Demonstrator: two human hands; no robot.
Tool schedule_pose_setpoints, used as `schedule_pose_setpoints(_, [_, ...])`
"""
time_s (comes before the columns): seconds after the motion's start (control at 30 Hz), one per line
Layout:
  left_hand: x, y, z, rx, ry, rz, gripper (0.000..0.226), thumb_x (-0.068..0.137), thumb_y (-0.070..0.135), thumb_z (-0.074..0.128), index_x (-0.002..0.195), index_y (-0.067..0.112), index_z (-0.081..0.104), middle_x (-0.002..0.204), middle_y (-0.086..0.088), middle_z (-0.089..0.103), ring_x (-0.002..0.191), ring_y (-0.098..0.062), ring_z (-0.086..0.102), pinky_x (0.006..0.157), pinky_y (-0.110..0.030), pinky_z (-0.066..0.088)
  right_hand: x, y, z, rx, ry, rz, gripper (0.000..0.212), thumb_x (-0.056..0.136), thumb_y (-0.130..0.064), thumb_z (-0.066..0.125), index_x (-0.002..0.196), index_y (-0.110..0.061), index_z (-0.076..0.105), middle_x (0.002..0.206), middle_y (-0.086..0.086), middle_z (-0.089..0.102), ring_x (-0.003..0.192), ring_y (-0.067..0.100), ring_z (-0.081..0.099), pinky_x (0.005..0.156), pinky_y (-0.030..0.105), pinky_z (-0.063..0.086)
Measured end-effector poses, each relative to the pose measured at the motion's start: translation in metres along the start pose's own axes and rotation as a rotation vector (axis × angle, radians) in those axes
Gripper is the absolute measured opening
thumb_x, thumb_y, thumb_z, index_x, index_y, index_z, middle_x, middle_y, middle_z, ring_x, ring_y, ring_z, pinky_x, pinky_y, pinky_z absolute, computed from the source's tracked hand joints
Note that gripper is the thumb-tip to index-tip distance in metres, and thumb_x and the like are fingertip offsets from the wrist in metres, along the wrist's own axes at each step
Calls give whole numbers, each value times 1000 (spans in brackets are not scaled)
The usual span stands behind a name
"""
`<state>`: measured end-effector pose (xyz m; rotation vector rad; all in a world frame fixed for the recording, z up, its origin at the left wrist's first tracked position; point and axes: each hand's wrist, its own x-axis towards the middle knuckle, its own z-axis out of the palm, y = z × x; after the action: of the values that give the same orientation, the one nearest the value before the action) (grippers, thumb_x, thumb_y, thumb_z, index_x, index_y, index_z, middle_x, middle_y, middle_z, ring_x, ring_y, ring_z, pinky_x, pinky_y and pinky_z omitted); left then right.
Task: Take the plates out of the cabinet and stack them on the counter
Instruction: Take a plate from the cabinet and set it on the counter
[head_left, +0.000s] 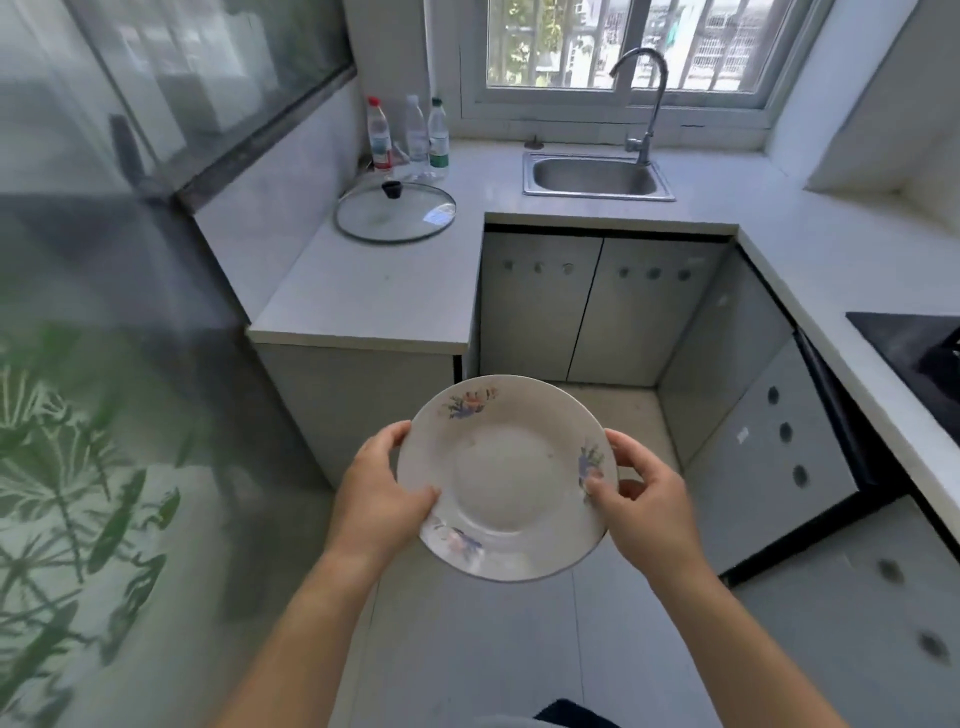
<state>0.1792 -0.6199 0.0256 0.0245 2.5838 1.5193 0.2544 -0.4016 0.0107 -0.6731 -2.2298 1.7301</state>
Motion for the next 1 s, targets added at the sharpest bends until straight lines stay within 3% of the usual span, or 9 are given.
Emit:
schedule_pose_setpoints(0.37, [130,47,78,37,-39,-9,66,68,3,71,125,28,50,119,9,56,98,-27,62,85,-41,54,152,11,-25,19,32,27,36,83,-3,62,108,-30,60,91,-14,65,60,-1,64,49,10,47])
schedule_pose_setpoints(0.53, [210,101,144,73,-88,40,64,70,3,70,127,24,50,112,12,52,95,-21,59,82,-27,47,248,9,-71,15,76,36,35,83,-2,62,109,-25,63,92,-9,69,61,1,65,58,21,55])
schedule_pose_setpoints(0.67, [262,128,191,92,-111,62,66,70,7,72,129,27,48,112,15,51,86,-20,56,82,-32,50,316,7,-101,-18,85,17,36,82,-4,63,104,-32,63,89,-11,70,67,3,67,67,34,58])
schedule_pose_setpoints(0.73, [283,134,206,100,-112,48,67,70,9,73,129,29,48,113,15,52,84,-21,57,81,-34,52,344,4,-107,-49,69,11,38,83,-4,63,98,-40,60,87,-15,69,65,-1,66,66,32,58])
schedule_pose_setpoints(0.83, [310,136,213,80,-102,-5,66,70,7,72,126,31,49,112,13,57,89,-22,63,76,-31,53,380,2,-104,-47,24,46,36,83,-5,63,97,-38,60,87,-12,70,63,2,66,65,31,57])
schedule_pose_setpoints(1.0, [362,135,205,101,-51,-60,69,71,8,73,131,28,46,113,14,53,100,-17,59,84,-34,53,438,-4,-73,-43,-43,56,36,83,-3,62,102,-34,61,92,-9,70,62,6,66,60,27,57])
